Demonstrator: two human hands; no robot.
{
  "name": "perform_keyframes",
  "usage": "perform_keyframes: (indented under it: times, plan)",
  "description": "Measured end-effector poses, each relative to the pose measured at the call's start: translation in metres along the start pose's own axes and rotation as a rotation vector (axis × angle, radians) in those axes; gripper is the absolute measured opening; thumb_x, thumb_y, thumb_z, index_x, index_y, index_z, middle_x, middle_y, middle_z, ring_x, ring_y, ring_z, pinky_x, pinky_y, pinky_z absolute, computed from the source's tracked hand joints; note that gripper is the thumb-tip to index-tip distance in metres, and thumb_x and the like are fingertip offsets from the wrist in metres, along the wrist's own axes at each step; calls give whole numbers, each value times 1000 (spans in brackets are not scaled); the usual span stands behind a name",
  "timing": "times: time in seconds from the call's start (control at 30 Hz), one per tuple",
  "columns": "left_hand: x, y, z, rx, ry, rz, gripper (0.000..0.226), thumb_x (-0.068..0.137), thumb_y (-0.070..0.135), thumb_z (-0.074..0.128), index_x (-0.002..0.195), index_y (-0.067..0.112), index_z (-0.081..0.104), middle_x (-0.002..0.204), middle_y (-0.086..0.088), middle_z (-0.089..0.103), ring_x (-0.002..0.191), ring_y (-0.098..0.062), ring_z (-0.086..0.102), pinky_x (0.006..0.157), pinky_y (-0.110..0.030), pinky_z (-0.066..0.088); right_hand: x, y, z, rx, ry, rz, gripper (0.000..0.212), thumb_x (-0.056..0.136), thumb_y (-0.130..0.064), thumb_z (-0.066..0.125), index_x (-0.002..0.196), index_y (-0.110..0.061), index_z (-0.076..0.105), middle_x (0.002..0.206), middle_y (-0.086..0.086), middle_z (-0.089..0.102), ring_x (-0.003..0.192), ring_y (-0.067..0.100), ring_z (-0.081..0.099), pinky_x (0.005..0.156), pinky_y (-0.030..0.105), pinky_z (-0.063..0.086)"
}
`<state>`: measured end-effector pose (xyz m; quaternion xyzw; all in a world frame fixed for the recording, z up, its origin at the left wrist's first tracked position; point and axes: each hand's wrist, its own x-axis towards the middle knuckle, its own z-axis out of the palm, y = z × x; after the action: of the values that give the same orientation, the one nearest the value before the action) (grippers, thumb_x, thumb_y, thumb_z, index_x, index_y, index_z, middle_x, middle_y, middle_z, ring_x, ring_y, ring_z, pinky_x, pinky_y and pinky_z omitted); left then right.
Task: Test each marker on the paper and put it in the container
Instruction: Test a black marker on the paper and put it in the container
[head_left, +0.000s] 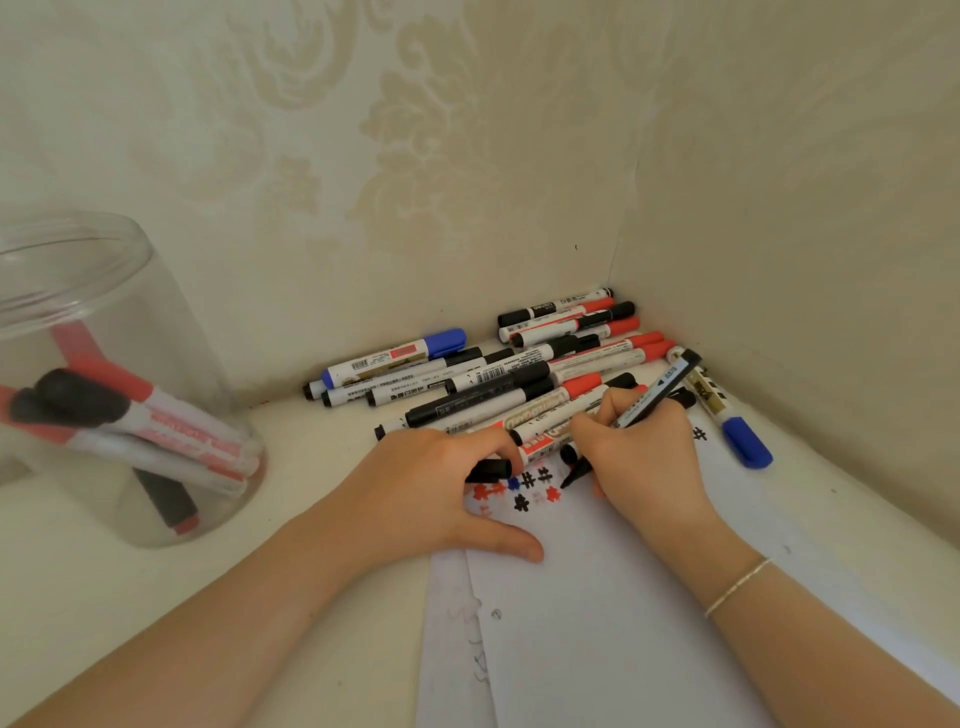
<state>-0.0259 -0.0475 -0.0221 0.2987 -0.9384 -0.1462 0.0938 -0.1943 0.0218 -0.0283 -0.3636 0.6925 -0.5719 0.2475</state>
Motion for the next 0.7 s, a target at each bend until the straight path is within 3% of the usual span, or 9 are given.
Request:
perform_keyframes:
  times: [0.27,0.43,0.57,0.7]
  plan:
    - [0,1,-1,-2,-18,-15,61,54,80,64,102,44,53,54,20,45,56,5,47,53,-13,31,1,0,0,-20,11,-67,28,82,7,52,59,-5,41,48,1,34,37,5,31,37,11,30]
    - [1,2,-2,2,-26,-22,61,54,80,64,102,44,53,53,18,45,55,4,47,53,-14,32,1,0,-1,-22,-36,-34,24,79,5,56,59,-3,47,50,8,40,41,13,37,38,20,37]
    - [1,2,-2,7,-39,-28,64,54,81,63,105,44,53,57,20,47,57,4,48,54,-12,32,1,3,0,-75,-13,-75,25,80,4,53,60,-7,42,57,10,38,54,20,34,51,28,36]
    - [1,3,-3,5,-42,-30,62,55,79,64,105,44,53,53,19,43,54,4,46,52,-11,31,1,1,-1,-24,-3,-51,33,81,6,52,56,-9,37,44,-3,35,39,7,32,40,15,34]
